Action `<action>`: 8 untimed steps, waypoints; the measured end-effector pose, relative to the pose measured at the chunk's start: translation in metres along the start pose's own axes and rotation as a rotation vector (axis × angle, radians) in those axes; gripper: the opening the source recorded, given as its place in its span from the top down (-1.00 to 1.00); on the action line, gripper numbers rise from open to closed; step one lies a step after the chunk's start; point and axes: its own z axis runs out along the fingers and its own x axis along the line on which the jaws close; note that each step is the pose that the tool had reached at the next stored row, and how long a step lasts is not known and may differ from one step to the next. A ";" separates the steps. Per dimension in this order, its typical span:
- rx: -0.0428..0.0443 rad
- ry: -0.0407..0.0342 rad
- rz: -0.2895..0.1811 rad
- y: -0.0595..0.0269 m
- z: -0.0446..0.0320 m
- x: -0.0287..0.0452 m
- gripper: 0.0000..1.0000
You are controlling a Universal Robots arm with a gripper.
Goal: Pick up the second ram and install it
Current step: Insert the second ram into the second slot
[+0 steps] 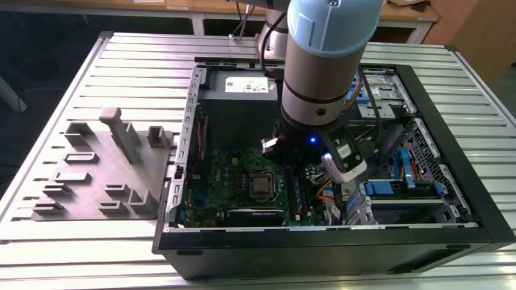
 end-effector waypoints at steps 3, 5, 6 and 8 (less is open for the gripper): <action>0.0006 -0.0005 0.009 0.0007 0.0010 0.0001 0.83; 0.0006 -0.0007 0.010 0.0015 0.0019 0.0002 0.83; 0.0007 -0.0007 0.010 0.0017 0.0025 0.0002 0.83; 0.0008 -0.0007 0.010 0.0019 0.0041 0.0003 0.83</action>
